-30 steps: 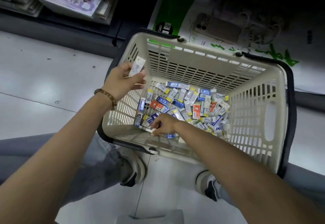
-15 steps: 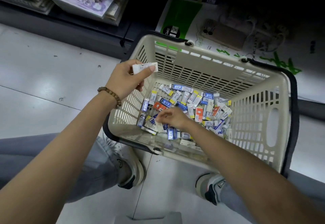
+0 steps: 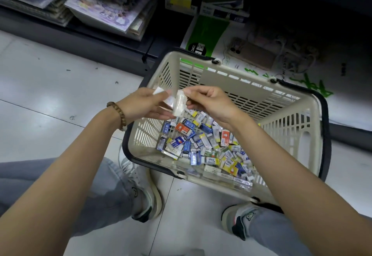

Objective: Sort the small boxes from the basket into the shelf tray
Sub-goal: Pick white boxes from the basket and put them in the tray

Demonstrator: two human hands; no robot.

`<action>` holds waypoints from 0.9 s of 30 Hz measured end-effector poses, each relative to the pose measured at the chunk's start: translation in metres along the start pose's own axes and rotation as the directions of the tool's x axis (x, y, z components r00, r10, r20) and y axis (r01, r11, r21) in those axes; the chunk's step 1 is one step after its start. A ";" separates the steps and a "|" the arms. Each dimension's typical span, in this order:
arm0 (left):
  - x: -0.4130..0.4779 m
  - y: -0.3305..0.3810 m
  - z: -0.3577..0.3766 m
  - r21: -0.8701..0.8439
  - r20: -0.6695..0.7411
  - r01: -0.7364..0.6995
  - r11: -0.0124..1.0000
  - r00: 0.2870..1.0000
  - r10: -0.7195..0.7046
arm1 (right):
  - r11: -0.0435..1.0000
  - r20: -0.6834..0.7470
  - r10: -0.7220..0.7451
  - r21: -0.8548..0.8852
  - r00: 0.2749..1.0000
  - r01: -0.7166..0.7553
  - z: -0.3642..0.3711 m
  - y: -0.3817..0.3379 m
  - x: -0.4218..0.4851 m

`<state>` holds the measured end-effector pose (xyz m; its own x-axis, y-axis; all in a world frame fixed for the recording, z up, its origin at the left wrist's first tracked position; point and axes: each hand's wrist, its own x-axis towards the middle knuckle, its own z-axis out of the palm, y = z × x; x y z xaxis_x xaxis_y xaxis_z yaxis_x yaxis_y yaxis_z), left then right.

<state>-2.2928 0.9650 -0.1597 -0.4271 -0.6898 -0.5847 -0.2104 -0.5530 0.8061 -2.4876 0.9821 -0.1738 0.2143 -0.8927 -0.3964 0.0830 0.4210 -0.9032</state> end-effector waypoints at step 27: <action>0.003 0.001 -0.033 -0.105 -0.111 -0.158 0.982 0.983 0.146 | 0.739 -0.116 0.451 -0.509 0.885 -0.443 0.021 0.185 0.028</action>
<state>-2.2653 0.9464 -0.1638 -0.3529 -0.8109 -0.4668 -0.0472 -0.4829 0.8744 -2.4460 1.0381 -0.3486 0.1145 -0.6190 -0.7770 -0.5284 0.6244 -0.5753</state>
